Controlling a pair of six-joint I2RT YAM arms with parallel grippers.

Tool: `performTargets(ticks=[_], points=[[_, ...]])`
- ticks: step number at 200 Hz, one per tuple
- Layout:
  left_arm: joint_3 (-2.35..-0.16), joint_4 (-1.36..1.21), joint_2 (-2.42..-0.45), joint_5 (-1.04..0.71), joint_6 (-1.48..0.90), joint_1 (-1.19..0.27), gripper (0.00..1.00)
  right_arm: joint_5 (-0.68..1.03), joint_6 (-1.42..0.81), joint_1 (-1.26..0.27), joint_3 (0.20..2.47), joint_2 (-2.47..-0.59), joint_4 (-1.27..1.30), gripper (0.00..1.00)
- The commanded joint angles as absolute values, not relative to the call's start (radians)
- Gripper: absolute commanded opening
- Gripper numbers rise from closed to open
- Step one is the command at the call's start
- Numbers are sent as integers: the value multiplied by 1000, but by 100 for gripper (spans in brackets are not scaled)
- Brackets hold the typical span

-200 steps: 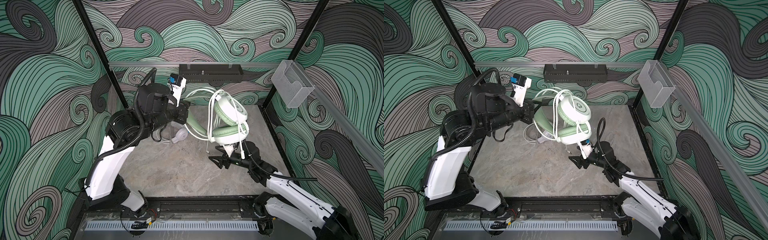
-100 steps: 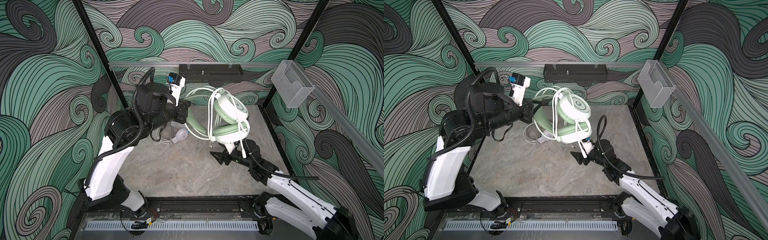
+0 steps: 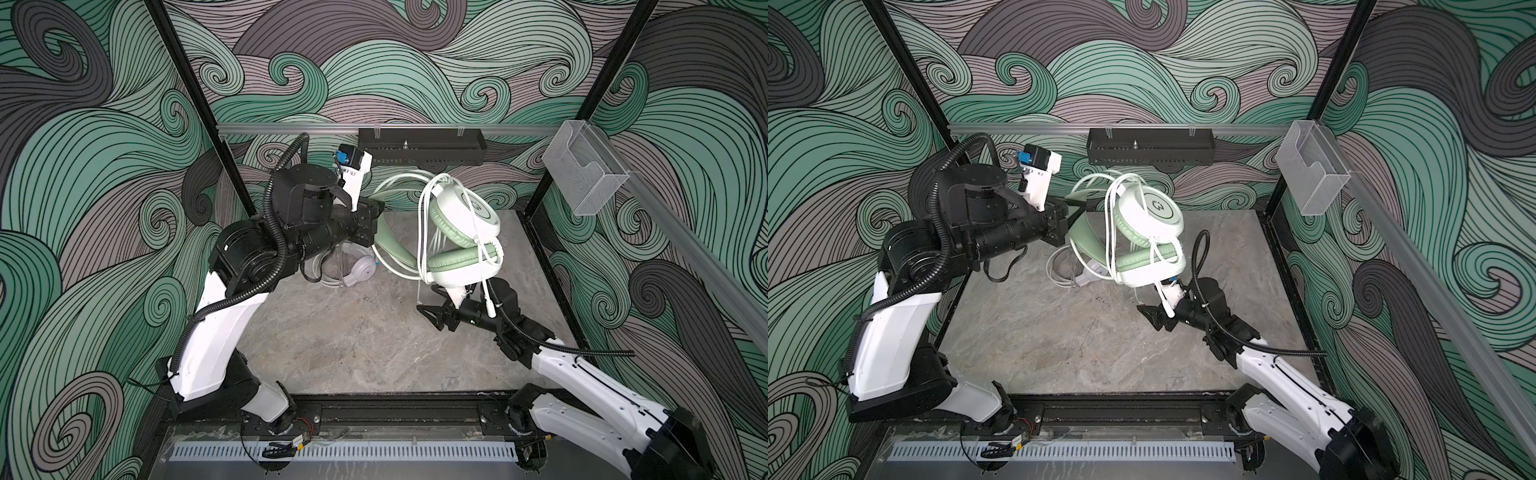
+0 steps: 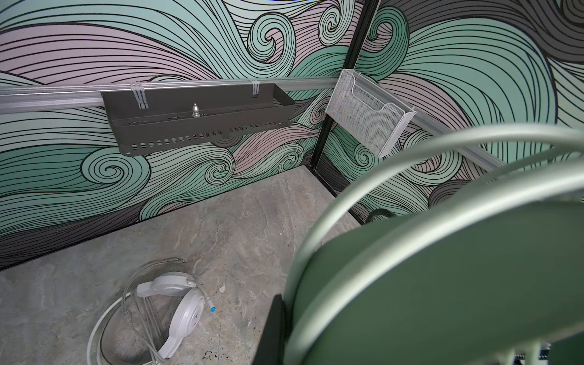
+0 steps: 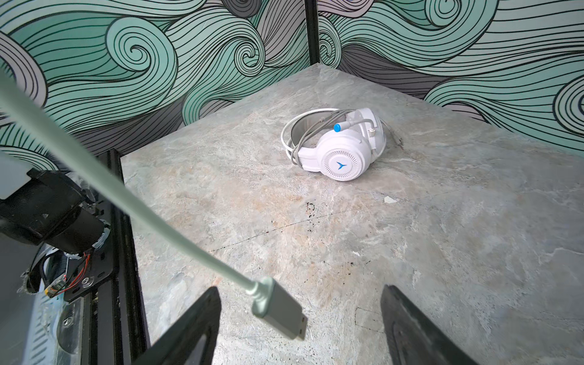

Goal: Wrap the headphones
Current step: 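Pull the green cable end down and toward the robot with the right gripper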

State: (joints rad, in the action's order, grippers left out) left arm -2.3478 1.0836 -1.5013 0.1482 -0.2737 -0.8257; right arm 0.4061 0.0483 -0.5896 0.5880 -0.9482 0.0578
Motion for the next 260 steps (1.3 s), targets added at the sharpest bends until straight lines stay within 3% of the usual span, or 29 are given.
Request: performTargets(ticks=[1,173,260], points=[[-2370,984,-1470,125,-328,-817,0,447,48,-588,592,-953,84,79],[-2361,962,-1473,94,-352,-810,0,447,77,-595,656,-1047,87,49],[-2334,925,-1462,81,-386,-792,0,420,95,-600,672,-1048,33,3]])
